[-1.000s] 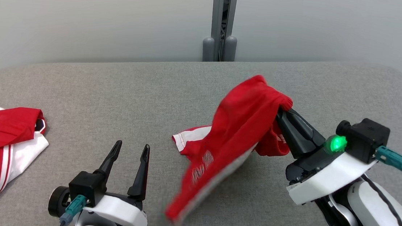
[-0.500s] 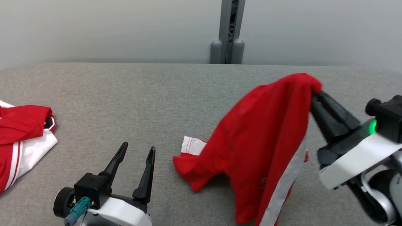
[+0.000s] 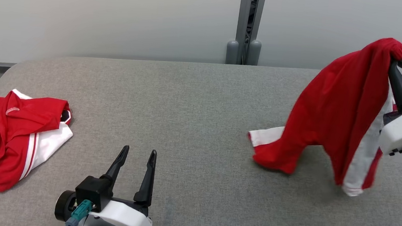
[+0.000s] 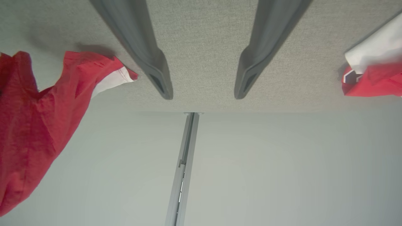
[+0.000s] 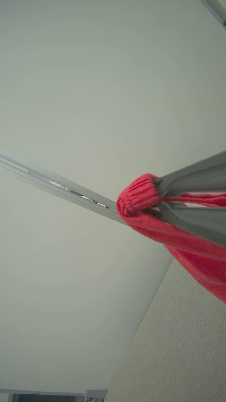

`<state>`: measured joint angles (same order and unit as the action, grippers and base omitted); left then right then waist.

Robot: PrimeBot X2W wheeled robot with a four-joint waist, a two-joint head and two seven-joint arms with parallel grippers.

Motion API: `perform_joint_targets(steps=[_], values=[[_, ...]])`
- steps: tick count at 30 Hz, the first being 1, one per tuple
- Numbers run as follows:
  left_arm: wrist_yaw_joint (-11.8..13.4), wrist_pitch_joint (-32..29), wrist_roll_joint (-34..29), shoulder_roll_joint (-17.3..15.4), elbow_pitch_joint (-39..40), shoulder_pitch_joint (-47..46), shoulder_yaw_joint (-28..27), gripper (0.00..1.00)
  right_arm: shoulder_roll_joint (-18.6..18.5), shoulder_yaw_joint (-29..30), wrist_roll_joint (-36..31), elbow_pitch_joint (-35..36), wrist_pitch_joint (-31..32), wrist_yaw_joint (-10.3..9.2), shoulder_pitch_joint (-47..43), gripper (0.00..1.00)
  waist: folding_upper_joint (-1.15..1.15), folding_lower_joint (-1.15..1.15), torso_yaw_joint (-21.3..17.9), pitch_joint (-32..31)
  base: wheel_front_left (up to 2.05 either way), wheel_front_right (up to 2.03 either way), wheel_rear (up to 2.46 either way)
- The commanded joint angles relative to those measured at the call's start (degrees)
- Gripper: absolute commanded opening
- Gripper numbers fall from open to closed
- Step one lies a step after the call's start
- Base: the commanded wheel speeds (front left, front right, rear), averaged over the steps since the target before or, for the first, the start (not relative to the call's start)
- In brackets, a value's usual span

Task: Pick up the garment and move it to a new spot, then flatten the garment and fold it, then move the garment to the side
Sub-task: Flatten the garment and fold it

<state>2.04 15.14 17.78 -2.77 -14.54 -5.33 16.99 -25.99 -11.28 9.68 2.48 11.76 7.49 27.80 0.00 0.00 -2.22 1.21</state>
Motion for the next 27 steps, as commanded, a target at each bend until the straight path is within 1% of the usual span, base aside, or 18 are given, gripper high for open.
perform_joint_targets(steps=[1,4,7,13,14,15,20,24,27], values=[[0.1,0.1,0.5,-0.2,0.3,-0.2,0.1,1.00,0.3,-1.2,-1.2,-0.4,-0.5,0.01,1.3,0.00,0.00,0.00,0.6,0.3,0.00,0.00,0.00],[0.1,0.1,0.6,-0.2,0.2,-0.3,0.4,1.00,1.6,-5.4,-0.3,-2.1,-1.2,0.01,2.6,0.00,0.00,0.00,1.4,0.7,0.00,0.00,0.00],[0.0,0.1,0.7,-0.2,0.1,-0.8,0.9,1.00,2.2,-12.1,1.4,-5.4,-1.7,0.01,4.5,0.00,0.00,0.00,2.3,1.4,0.00,0.00,0.00],[-0.1,0.1,1.2,-0.2,0.1,-2.2,1.9,1.00,4.0,-29.4,7.3,-14.7,-4.7,0.00,10.6,0.00,0.00,0.00,5.2,3.3,0.00,0.00,0.00],[-0.1,0.1,1.2,-0.2,0.1,-2.2,1.9,1.00,4.0,-29.4,7.3,-14.7,-4.7,0.00,10.6,0.00,0.00,0.00,5.2,3.3,0.00,0.00,0.00],[0.0,0.1,1.4,-0.2,0.1,-2.5,2.1,1.00,4.6,-32.0,8.5,-16.3,-5.4,0.00,11.9,0.00,0.00,0.00,5.7,3.7,0.00,0.00,0.00],[0.5,0.1,2.4,-0.2,0.3,-3.7,3.5,1.00,7.3,-46.3,13.5,-24.2,-8.2,0.00,19.3,0.00,0.00,0.00,8.9,6.0,0.00,0.00,0.00],[0.8,0.1,3.4,-0.2,0.4,-4.7,4.8,1.00,9.0,-57.9,17.3,-31.0,-9.4,0.00,25.3,0.00,0.00,0.00,11.9,7.6,0.00,0.00,0.00],[1.1,0.1,4.2,-0.2,0.5,-5.3,5.8,1.00,11.0,-61.3,20.0,-35.0,-10.4,0.00,28.1,0.00,0.00,0.00,14.4,8.5,0.00,0.00,0.00]])
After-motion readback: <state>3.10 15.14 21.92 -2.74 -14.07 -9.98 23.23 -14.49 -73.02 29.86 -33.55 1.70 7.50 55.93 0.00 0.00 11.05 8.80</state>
